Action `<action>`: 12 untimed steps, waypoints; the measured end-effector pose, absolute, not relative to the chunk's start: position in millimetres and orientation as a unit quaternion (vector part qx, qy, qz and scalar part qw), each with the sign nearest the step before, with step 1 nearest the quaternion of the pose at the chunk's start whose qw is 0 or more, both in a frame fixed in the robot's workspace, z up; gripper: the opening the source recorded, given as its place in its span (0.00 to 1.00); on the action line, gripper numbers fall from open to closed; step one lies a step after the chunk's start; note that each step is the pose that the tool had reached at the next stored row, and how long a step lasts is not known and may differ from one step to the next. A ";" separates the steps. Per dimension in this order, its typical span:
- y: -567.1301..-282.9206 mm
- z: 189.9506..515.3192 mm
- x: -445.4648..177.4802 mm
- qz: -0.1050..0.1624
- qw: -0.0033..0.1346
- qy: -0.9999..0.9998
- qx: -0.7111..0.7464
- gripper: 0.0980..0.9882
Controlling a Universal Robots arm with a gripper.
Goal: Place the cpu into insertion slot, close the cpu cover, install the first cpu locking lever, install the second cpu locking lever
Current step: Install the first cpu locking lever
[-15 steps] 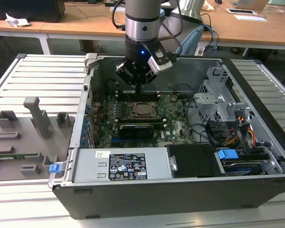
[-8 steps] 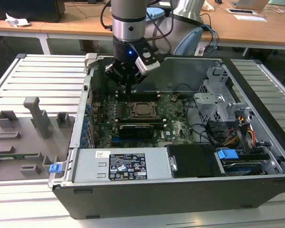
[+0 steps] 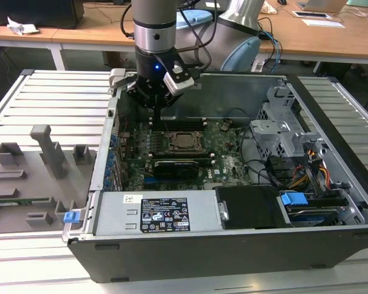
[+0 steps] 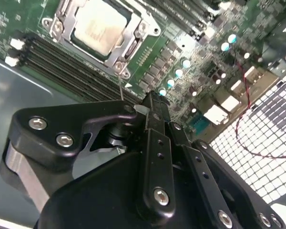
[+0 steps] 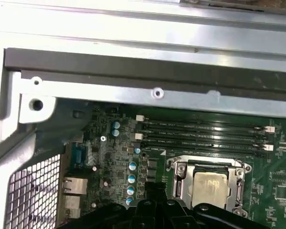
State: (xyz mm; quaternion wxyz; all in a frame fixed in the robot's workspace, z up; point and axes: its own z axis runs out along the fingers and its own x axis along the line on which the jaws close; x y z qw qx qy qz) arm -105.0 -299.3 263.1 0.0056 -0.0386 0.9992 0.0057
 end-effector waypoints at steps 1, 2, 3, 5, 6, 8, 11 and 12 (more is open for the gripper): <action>-296.6 262.2 -106.0 0.006 0.005 0.999 -0.039 0.01; -292.2 261.2 -106.2 0.006 0.006 0.999 -0.039 0.01; -289.7 261.0 -106.2 0.006 0.006 0.999 -0.039 0.01; -287.7 260.8 -106.0 0.006 0.006 0.999 -0.039 0.01; -287.5 260.8 -105.4 0.006 0.006 0.999 -0.039 0.01; -287.4 260.7 -103.8 0.006 0.006 0.999 -0.039 0.01; -287.4 260.7 -99.5 0.006 0.006 0.999 -0.039 0.01; -287.4 260.6 -95.8 0.006 0.006 0.999 -0.039 0.01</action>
